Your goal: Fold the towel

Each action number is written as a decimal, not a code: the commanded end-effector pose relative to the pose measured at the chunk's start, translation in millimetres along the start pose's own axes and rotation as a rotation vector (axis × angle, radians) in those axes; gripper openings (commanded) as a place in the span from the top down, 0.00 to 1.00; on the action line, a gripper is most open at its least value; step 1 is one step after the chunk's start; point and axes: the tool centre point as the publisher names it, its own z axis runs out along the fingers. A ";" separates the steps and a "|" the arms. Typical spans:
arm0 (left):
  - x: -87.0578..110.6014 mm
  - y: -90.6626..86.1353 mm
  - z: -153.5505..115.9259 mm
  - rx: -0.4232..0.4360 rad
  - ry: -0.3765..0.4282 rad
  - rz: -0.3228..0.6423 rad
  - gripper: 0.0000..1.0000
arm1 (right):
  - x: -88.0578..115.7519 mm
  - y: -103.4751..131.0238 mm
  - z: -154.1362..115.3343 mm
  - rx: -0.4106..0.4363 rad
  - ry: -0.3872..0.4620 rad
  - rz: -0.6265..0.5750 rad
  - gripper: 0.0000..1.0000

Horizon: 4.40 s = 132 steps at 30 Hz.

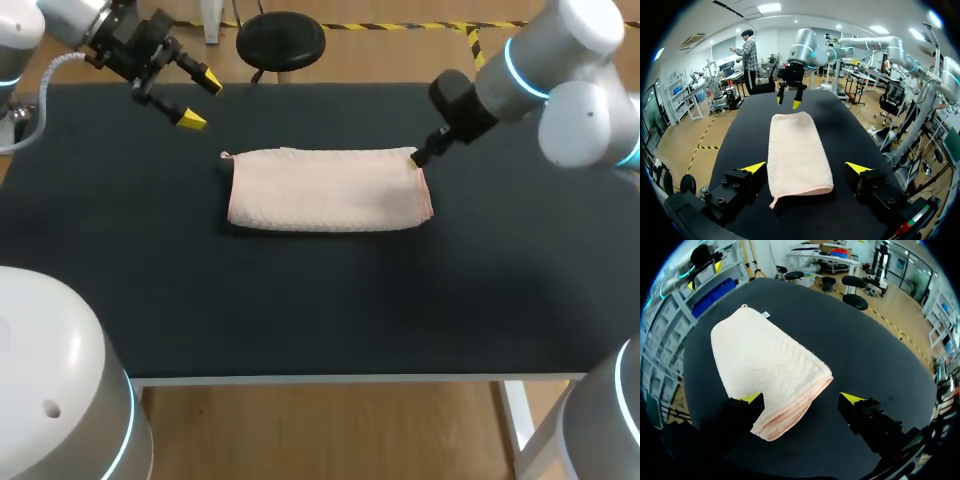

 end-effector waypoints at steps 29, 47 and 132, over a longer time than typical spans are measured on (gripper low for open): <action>-0.8 1.0 0.3 0.002 0.001 0.002 0.00 | 19.3 -25.9 56.8 -0.040 0.453 0.739 0.00; -0.8 1.0 0.3 0.002 0.001 0.002 0.00 | 39.7 -1.7 69.6 -0.035 0.506 0.659 1.00; -0.8 1.0 0.3 0.002 0.001 0.002 0.00 | 131.9 140.7 10.3 -0.320 -0.072 -0.673 0.00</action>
